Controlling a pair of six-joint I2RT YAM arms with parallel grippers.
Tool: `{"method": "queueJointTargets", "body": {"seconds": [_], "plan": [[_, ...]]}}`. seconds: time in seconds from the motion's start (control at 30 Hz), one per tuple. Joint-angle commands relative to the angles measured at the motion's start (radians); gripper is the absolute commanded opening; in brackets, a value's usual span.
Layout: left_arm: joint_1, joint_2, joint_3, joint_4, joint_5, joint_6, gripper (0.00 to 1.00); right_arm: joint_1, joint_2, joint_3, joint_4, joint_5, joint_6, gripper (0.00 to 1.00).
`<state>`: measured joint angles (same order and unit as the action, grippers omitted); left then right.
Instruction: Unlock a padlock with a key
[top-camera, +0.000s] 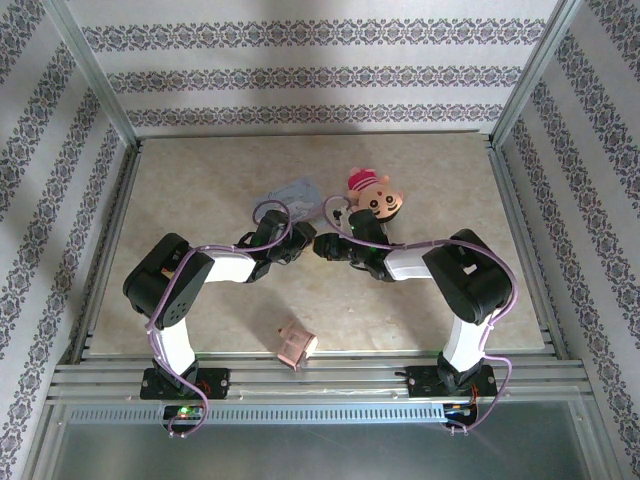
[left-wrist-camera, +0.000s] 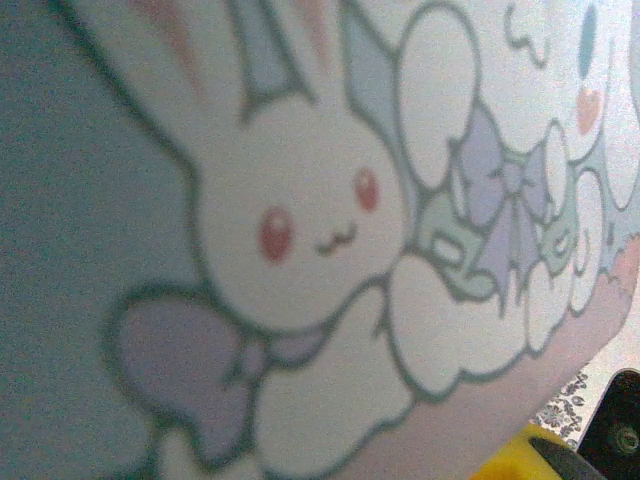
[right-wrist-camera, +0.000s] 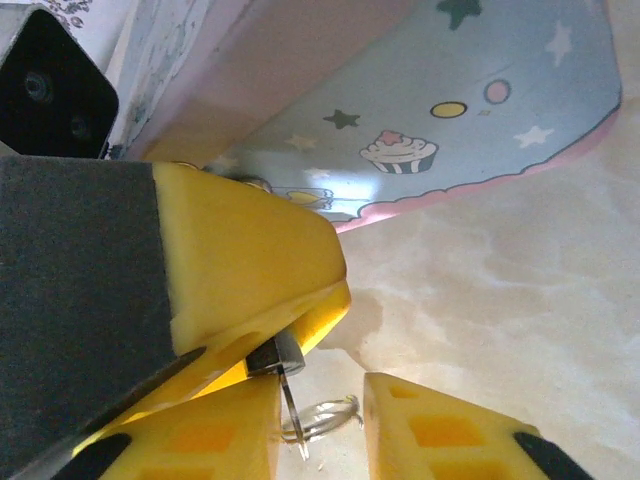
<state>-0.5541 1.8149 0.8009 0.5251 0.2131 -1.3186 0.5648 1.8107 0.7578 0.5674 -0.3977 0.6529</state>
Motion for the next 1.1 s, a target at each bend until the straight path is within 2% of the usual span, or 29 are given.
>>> {"method": "queueJointTargets", "body": {"seconds": [0.0, 0.4, 1.07], "plan": [[-0.026, 0.025, -0.044, -0.076, 0.151, -0.126, 0.03, -0.005, -0.056, -0.034, 0.087, 0.033, -0.008, 0.3], [-0.021, 0.038, -0.034, -0.079, 0.151, -0.128, 0.03, 0.01, -0.178, -0.136, 0.086, 0.046, 0.004, 0.31], [-0.021, 0.028, -0.036, -0.079, 0.161, -0.125, 0.03, 0.023, -0.055, -0.068, 0.112, 0.019, 0.027, 0.25]]}}
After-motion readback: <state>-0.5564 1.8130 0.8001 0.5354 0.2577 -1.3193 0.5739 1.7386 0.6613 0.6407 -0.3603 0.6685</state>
